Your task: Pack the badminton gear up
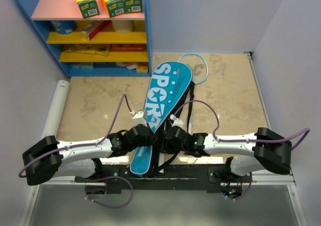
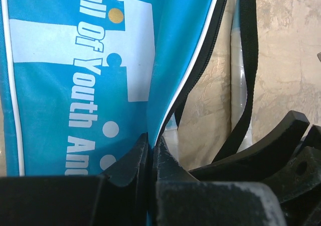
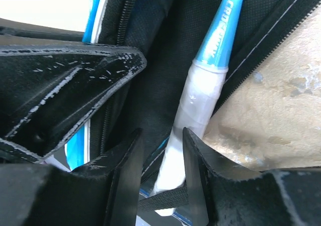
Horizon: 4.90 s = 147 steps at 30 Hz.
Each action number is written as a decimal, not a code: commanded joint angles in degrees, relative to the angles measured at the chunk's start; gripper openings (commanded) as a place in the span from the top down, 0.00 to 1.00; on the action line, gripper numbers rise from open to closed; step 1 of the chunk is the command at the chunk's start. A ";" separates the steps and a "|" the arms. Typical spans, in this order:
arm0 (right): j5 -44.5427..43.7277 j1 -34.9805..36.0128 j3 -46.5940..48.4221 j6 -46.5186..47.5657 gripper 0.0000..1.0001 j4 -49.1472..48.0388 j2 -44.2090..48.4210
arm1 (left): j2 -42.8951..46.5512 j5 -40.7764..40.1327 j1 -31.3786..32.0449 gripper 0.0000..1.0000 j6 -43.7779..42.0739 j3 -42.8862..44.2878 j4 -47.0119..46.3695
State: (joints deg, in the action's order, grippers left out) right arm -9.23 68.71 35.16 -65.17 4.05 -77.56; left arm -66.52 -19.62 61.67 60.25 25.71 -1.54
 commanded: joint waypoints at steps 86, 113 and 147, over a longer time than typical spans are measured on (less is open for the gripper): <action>-6.94 3.01 -10.37 -11.56 1.00 -39.21 -4.72 | 2.80 5.38 2.40 1.00 10.15 -1.28 -2.07; -14.76 0.99 -13.27 -7.00 1.00 -49.32 -4.01 | 1.38 4.59 4.16 1.00 12.97 -2.07 -2.50; 4.29 -3.57 -4.07 4.35 1.00 -86.50 -32.81 | 7.63 4.41 4.51 1.00 8.93 3.73 0.31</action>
State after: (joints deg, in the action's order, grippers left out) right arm -7.57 68.05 23.00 -66.54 -69.04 -107.15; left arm -60.97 -25.80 64.07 69.60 26.15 3.07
